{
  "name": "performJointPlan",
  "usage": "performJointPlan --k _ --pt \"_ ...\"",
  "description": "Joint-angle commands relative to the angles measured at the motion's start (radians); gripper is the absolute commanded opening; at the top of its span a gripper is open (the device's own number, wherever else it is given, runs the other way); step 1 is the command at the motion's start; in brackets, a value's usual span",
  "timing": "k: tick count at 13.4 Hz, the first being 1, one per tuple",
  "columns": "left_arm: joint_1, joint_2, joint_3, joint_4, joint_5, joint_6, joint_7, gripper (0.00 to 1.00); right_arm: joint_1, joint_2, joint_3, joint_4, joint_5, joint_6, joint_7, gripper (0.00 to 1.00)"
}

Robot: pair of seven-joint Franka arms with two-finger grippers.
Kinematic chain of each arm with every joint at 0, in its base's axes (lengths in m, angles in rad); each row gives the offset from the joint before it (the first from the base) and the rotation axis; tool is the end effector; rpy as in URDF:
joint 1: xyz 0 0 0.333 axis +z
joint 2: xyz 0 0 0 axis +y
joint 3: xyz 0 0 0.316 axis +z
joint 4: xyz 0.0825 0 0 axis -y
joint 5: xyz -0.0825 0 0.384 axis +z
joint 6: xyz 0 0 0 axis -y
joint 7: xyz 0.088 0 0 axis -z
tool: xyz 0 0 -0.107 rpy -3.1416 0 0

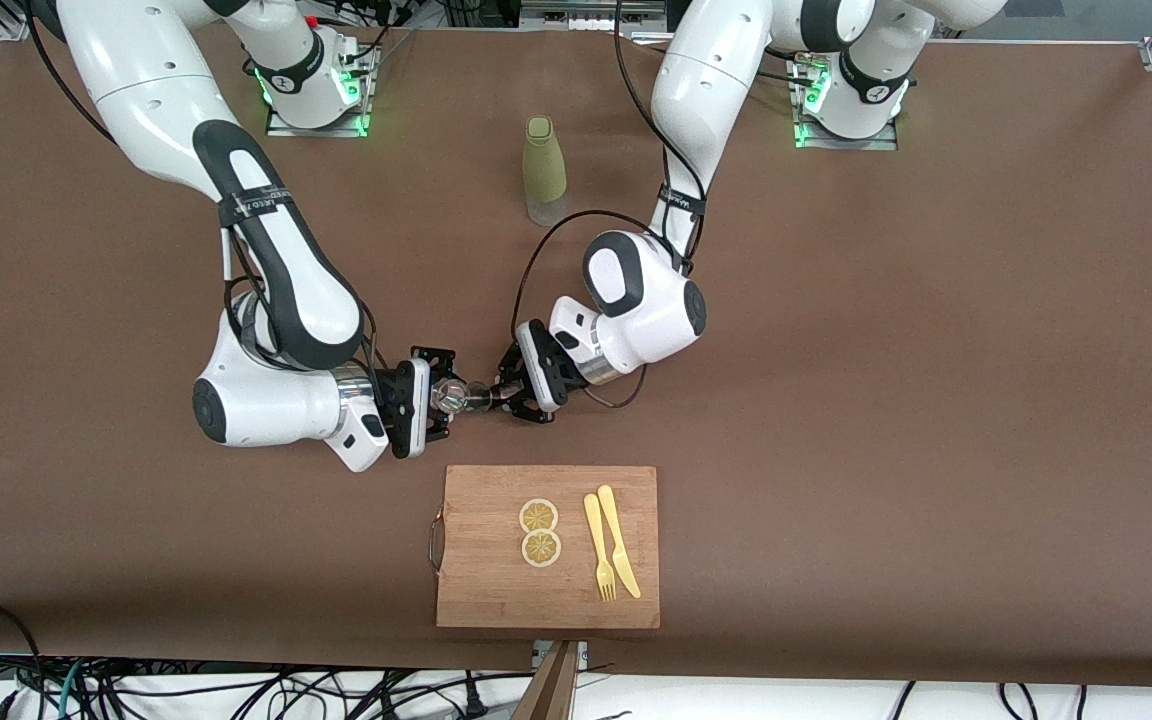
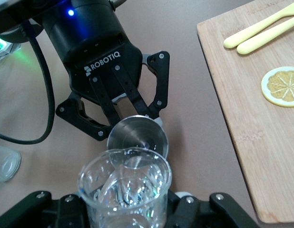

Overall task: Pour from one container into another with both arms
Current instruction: 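Tilt the glass cup with the right gripper, pouring into the jigger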

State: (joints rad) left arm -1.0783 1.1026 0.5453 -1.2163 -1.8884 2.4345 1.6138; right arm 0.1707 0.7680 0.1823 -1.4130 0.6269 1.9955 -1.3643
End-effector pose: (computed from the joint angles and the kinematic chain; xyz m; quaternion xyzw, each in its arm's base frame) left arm 0.5889 -0.5055 0.1768 0.7499 -0.4723 0.3372 0.3175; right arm 0.6686 0.2577 0.2499 -0.7323 -0.5894 -0.0853 0.3301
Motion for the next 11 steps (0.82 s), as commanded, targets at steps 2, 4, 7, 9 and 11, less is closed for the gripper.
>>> performJointPlan --k 2,4,7,9,11 --pt "-0.008 0.02 0.019 0.029 -0.037 0.011 0.003 0.0 -0.005 -0.003 0.016 0.013 -0.059 -0.009 0.056 0.29" --pt "-0.008 0.02 0.019 0.029 -0.037 0.009 0.003 0.0 -0.005 -0.001 0.014 0.011 -0.07 -0.009 0.056 0.29" --pt "-0.008 0.02 0.019 0.029 -0.037 0.009 0.003 0.0 -0.003 0.001 0.016 0.013 -0.099 -0.004 0.085 0.29" --pt "-0.008 0.02 0.019 0.029 -0.037 0.011 0.003 0.0 0.0 0.002 0.016 0.012 -0.101 -0.003 0.09 0.29" --pt "-0.006 0.02 0.019 0.029 -0.037 0.009 0.003 0.0 0.003 0.002 0.016 0.012 -0.101 -0.001 0.091 0.29"
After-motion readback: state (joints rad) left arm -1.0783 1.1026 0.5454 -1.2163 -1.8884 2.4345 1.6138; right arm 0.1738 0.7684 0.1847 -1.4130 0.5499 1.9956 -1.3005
